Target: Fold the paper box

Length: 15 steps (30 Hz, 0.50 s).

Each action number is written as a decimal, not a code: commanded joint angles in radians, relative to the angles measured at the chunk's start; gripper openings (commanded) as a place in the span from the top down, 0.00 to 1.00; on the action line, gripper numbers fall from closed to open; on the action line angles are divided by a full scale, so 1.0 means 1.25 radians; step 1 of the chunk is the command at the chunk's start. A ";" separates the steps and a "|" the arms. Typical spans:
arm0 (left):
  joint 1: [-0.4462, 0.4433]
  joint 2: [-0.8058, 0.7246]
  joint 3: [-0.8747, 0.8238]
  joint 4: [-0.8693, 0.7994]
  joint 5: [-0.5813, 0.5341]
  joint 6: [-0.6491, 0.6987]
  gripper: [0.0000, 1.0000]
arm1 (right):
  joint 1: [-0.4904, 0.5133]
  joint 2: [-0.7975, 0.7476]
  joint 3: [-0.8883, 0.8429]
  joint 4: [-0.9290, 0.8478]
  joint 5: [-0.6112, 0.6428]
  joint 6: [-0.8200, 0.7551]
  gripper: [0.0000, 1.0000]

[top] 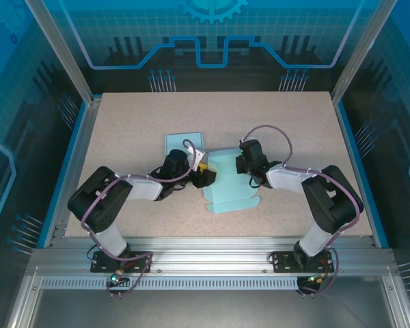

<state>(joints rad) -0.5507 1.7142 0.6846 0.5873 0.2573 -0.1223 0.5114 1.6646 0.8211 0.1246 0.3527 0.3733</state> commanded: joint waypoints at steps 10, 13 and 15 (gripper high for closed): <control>-0.053 0.089 0.110 -0.013 -0.197 0.049 0.57 | 0.021 -0.014 -0.018 0.006 -0.046 0.025 1.00; -0.060 0.110 0.127 -0.012 -0.254 0.037 0.51 | 0.022 -0.012 -0.018 0.006 -0.045 0.025 1.00; -0.064 0.120 0.131 -0.005 -0.280 0.026 0.51 | 0.022 -0.011 -0.018 0.005 -0.045 0.024 1.00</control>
<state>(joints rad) -0.6060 1.8317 0.8135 0.5636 -0.0364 -0.0864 0.5095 1.6646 0.8154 0.1287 0.3981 0.4145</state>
